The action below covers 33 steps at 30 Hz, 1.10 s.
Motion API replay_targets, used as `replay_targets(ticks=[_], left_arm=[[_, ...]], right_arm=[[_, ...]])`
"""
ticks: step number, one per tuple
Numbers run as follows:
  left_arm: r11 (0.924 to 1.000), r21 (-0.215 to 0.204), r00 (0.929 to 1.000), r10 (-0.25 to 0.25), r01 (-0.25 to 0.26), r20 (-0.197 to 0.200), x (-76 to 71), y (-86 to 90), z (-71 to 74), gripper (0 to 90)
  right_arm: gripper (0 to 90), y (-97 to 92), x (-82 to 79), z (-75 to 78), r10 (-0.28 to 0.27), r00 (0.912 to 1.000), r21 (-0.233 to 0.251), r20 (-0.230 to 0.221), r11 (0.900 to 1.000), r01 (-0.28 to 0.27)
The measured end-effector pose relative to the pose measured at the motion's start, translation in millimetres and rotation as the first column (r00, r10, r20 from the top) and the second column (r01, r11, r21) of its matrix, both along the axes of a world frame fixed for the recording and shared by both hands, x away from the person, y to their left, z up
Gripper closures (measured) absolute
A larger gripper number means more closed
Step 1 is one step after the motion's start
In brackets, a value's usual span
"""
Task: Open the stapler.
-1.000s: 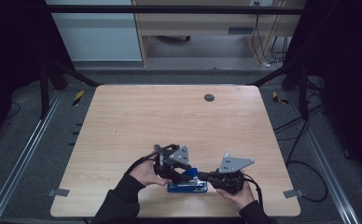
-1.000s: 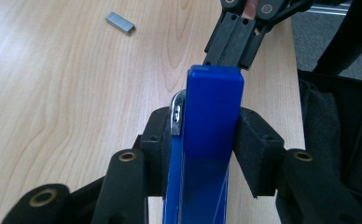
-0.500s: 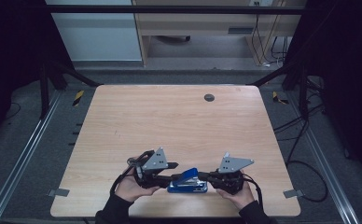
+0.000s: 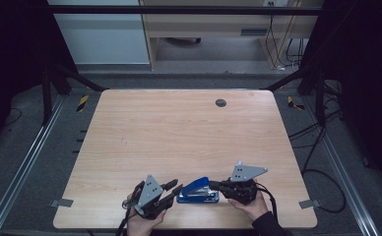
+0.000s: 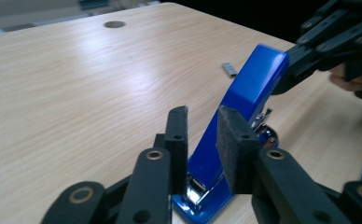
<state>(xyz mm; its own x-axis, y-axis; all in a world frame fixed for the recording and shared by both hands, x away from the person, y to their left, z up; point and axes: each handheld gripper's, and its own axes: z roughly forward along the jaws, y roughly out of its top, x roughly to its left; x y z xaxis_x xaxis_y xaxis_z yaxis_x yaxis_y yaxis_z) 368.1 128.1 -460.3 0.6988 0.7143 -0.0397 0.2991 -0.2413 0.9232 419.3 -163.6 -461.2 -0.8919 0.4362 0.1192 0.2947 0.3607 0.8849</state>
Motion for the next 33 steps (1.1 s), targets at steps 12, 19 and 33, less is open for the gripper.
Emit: replay_targets(ticks=[12, 19, 33], left_arm=[[0.9746, -0.052, 0.9755, 0.219, -0.218, 0.019, -29.8, -31.0, -35.6, 86.5], [0.9423, -0.117, 0.9473, 0.319, -0.314, 0.030, -41.9, -48.6, -47.4, 89.7], [0.9362, -0.120, 0.9418, 0.335, -0.330, 0.023, -53.6, -79.5, -62.0, 89.8]], right_arm=[[90.0, 0.2, 0.4, -0.1, -0.001, 1.0000, 0.001, -0.002, 1.0000, 0.001], [90.0, 0.2, 0.5, -0.1, 0.000, 1.0000, 0.001, -0.002, 1.0000, 0.000], [90.0, 0.4, 0.7, -0.2, -0.002, 1.0000, 0.001, -0.006, 1.0000, 0.002]])
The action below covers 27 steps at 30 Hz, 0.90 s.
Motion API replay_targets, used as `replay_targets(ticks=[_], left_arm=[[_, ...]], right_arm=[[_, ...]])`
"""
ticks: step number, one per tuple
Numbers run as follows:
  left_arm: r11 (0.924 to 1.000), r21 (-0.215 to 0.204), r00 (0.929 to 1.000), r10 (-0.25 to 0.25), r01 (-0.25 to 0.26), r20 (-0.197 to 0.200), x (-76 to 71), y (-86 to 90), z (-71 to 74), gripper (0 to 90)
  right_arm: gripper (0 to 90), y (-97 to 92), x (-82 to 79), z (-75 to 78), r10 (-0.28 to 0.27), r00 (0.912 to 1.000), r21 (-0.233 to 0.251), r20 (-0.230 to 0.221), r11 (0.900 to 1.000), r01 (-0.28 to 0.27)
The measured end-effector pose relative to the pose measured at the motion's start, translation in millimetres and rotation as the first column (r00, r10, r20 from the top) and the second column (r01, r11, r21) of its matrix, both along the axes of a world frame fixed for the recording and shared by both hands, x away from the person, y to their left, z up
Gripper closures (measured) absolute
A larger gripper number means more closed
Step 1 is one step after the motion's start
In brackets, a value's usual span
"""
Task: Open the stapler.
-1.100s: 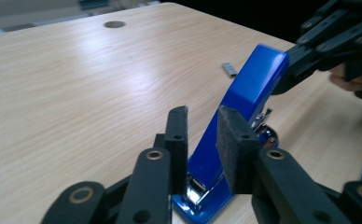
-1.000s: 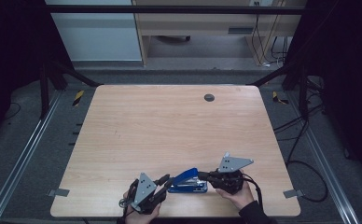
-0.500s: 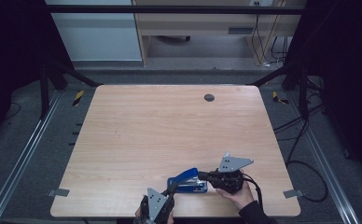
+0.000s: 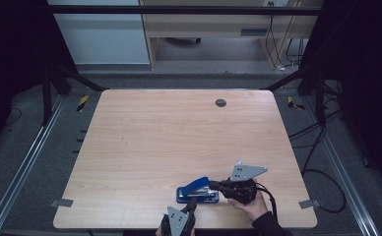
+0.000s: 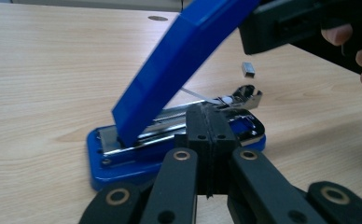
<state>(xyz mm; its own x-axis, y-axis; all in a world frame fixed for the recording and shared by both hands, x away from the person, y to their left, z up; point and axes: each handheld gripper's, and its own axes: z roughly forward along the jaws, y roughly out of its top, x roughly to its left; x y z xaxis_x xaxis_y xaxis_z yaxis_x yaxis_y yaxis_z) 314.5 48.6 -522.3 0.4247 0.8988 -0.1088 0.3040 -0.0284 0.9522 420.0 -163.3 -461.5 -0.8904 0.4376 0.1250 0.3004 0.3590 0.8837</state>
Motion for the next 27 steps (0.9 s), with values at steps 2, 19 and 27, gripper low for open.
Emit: replay_targets(ticks=[2, 19, 27], left_arm=[[1.0000, 0.001, 1.0000, -0.006, 0.006, -0.007, 1.2, -8.1, -1.7, 89.9], [0.9989, 0.041, 0.9997, -0.020, 0.020, -0.015, 13.8, -34.1, -9.9, 90.0], [0.9983, 0.058, 1.0000, -0.009, 0.009, -0.003, 15.5, -37.3, -13.3, 90.0]], right_arm=[[90.0, 0.0, 0.3, -0.1, 0.001, 1.0000, 0.003, -0.002, 1.0000, -0.001], [90.0, -0.3, 1.0, -0.3, 0.003, 1.0000, 0.006, -0.006, 1.0000, -0.003], [90.0, -0.3, 1.7, -0.5, 0.005, 0.9999, 0.010, -0.011, 0.9999, -0.005]])
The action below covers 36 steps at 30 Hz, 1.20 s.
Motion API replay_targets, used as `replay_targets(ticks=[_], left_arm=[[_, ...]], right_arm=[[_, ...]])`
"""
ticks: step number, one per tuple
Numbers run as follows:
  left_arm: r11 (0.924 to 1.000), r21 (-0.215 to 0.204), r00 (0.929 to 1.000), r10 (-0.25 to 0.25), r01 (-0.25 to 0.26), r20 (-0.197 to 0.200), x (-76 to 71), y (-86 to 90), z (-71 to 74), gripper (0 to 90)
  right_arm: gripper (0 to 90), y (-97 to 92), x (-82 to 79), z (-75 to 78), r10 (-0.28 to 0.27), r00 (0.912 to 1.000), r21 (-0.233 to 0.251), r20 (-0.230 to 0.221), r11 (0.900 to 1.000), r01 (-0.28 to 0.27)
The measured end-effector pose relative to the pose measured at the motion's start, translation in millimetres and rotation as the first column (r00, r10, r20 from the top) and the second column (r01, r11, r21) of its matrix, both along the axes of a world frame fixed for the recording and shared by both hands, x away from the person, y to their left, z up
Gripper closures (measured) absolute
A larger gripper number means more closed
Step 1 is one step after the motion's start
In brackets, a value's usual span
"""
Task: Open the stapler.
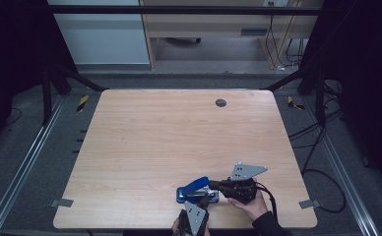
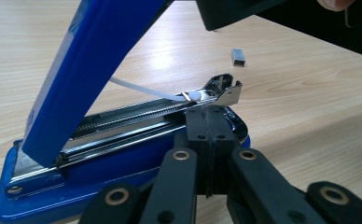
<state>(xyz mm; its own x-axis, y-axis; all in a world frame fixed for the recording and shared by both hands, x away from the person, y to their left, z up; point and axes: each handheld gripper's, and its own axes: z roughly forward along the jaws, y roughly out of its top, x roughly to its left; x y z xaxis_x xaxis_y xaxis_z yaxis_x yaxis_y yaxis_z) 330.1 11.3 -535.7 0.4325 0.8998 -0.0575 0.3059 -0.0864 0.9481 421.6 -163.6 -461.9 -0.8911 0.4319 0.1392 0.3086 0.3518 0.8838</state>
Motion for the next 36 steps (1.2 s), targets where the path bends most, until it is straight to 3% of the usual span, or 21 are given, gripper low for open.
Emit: replay_targets(ticks=[36], left_arm=[[0.9999, 0.012, 1.0000, -0.003, 0.003, 0.002, 3.1, -1.7, -0.4, 90.0]], right_arm=[[90.0, 2.9, 0.0, 3.5, 0.012, 0.9999, 0.011, 0.003, 0.9999, -0.012]])
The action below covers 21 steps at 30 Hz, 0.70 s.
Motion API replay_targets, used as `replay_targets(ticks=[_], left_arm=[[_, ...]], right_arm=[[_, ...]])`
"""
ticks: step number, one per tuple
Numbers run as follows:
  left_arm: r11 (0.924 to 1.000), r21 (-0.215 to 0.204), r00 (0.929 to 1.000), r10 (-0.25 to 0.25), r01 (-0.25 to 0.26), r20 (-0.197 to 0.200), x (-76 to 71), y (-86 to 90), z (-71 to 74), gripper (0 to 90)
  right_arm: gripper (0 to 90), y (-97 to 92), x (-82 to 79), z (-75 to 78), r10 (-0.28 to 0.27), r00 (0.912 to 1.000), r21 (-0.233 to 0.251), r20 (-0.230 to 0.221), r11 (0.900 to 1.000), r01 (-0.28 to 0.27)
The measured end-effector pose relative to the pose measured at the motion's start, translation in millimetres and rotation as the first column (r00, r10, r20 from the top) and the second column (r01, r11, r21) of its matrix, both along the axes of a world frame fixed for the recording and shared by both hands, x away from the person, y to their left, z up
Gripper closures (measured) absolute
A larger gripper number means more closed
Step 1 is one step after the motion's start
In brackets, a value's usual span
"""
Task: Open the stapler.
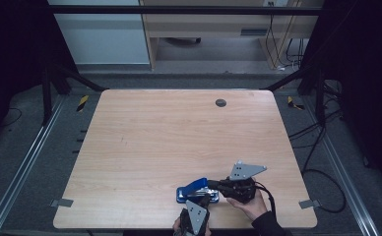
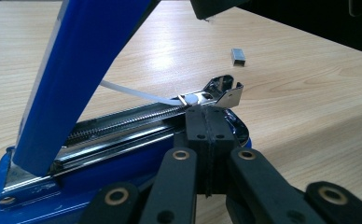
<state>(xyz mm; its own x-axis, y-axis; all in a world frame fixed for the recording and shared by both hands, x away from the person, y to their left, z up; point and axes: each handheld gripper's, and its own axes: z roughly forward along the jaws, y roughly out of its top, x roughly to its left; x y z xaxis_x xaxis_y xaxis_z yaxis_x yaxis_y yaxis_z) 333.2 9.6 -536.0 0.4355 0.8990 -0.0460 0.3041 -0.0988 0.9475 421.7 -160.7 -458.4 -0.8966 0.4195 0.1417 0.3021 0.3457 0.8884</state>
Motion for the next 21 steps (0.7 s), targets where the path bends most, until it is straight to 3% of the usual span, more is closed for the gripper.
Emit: replay_targets(ticks=[21], left_arm=[[0.9999, 0.001, 0.9999, -0.013, 0.013, -0.001, 1.1, 0.8, 0.1, 90.0]], right_arm=[[90.0, 6.7, 1.8, 2.9, 0.006, 1.0000, 0.023, -0.002, 0.9997, -0.006]])
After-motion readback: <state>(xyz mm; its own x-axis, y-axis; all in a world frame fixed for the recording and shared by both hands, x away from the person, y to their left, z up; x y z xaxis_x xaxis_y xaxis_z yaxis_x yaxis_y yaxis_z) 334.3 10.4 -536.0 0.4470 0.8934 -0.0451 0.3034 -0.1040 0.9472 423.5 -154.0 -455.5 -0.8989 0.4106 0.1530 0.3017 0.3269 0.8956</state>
